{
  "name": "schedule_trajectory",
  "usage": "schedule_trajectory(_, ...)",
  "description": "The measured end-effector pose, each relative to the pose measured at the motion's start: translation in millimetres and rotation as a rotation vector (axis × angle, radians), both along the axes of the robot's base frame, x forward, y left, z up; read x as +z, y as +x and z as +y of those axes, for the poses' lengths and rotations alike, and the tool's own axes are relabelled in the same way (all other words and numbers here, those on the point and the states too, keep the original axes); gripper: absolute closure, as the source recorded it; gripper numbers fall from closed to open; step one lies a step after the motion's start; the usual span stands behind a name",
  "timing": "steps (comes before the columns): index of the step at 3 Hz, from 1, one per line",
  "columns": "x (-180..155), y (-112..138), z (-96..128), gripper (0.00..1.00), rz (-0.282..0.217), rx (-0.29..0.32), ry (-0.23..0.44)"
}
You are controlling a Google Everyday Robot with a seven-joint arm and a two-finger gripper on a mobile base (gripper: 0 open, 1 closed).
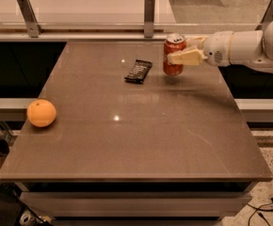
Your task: Move coke can near orange
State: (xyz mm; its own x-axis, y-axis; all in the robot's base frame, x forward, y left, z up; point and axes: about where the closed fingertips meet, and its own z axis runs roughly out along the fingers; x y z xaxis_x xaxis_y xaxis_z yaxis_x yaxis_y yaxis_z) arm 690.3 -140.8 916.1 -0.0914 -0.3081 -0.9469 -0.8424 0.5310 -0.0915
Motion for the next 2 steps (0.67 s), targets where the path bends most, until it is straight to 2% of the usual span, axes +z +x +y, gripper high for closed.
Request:
schedule_trajectory(1,-0.1,-24.4,21.8,1.0,-0.003,0.022,-0.014)
schedule_trajectory(2,1.2,-48.9,47.4,1.0,0.003,0.071,-0.018)
